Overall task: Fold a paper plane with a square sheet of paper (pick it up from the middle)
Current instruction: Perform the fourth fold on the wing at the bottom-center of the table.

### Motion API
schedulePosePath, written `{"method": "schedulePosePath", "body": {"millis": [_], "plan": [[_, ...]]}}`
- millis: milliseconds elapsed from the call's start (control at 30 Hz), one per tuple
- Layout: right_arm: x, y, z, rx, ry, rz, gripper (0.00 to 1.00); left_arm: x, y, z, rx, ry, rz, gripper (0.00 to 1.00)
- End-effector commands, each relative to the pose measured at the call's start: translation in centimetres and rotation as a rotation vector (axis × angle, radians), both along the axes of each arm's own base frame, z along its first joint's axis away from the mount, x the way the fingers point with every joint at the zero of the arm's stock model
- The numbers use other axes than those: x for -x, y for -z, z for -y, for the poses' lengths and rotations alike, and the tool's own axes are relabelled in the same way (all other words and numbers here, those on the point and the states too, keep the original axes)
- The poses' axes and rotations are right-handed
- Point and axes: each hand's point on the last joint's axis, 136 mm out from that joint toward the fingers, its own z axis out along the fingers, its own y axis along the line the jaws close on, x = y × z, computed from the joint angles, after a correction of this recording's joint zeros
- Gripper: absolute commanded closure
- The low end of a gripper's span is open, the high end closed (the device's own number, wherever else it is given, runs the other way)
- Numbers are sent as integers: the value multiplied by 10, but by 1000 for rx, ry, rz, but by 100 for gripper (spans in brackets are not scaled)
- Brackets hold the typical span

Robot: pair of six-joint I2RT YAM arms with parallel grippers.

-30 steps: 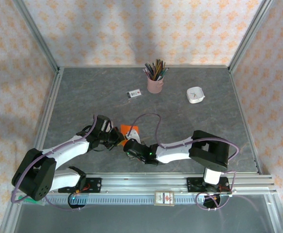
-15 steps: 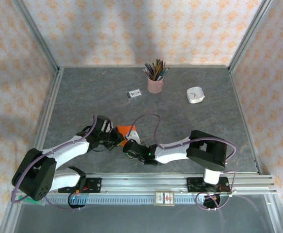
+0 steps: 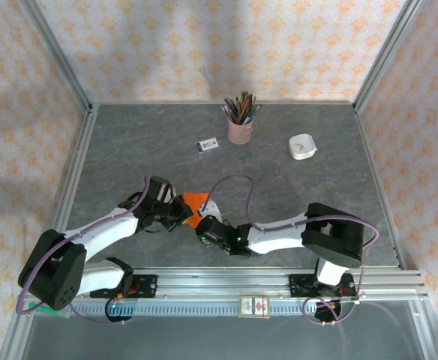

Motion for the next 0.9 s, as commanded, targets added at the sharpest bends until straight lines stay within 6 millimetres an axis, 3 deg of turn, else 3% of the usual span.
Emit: {"method": "schedulePosePath", "body": {"millis": [0, 233, 867], "plan": [[-2, -2, -4, 12, -9, 23, 58, 3, -4, 4, 7, 22, -23, 100], [-7, 2, -11, 42, -9, 33, 60, 4, -1, 5, 9, 29, -29, 100], [-10, 5, -3, 65, 27, 43, 86, 5, 4, 4, -7, 40, -32, 100]]}}
